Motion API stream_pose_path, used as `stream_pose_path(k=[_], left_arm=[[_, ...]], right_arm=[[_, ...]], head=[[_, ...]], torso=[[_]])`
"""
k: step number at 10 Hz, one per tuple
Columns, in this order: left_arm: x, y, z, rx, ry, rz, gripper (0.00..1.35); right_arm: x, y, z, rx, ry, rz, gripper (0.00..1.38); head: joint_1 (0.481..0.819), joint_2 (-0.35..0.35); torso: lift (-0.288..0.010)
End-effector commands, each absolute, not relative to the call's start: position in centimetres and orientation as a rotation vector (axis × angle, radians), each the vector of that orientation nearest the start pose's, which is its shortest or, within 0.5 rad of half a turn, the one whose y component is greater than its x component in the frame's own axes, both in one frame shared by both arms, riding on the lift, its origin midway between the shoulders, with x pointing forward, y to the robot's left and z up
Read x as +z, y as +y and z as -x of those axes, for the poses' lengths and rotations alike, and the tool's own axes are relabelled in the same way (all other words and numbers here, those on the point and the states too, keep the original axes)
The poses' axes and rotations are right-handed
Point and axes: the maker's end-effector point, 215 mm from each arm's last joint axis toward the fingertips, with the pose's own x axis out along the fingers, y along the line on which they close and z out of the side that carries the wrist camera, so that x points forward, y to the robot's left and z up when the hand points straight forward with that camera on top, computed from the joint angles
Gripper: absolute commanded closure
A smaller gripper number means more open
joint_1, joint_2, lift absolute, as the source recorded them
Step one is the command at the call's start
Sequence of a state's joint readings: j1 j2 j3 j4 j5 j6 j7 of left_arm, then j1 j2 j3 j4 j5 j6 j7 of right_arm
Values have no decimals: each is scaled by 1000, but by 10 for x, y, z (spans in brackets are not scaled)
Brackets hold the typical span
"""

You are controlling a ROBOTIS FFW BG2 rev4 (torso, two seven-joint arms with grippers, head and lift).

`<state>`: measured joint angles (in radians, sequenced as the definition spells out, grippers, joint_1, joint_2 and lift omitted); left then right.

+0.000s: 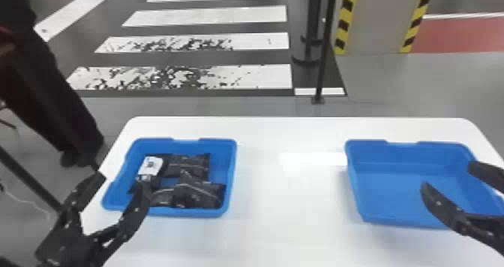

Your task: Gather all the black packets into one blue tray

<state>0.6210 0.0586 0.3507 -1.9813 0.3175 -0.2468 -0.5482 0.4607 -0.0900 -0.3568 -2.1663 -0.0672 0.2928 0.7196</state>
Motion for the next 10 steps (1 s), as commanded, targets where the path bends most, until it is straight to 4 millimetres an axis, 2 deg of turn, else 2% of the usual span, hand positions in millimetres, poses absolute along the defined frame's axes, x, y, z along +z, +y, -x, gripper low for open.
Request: stream_pose_path(k=[1,2,4,5,6,7,8,10], left_arm=[[-307,309,-349,-228,-90,27,205],[-301,305,-333,-209,-86,38,205],[-303,304,-310,-185,-52,40,205],[-305,301,-303,-188,-35,37,205],[-299,299,-300,-188,-41,36,205],[-291,296,-296,-182,-40,18,205],[-287,303,-294,-170,-35,-28,205],[-291,320,-289,-151,-4,-83,205]], right_arm=[[-307,-299,-394,321,113,72,125],[-304,-308,-374,241,70,-1,128],[-300,-328,-338,144,36,54,128],[-312,-337,-323,112,42,88,128],[-317,-344,-311,80,35,120,128],[-316,-345,-303,62,44,161,128],[-314,-342,-300,50,51,187,128],[-315,-343,-300,7,47,137,128]], head=[[695,72],[695,35],[695,-19],[695,-37],[695,-49],[695,-74],[695,-93],[695,-81]], torso=[[-110],[-110],[-110],[-110],[-110],[-110],[-110],[-110]])
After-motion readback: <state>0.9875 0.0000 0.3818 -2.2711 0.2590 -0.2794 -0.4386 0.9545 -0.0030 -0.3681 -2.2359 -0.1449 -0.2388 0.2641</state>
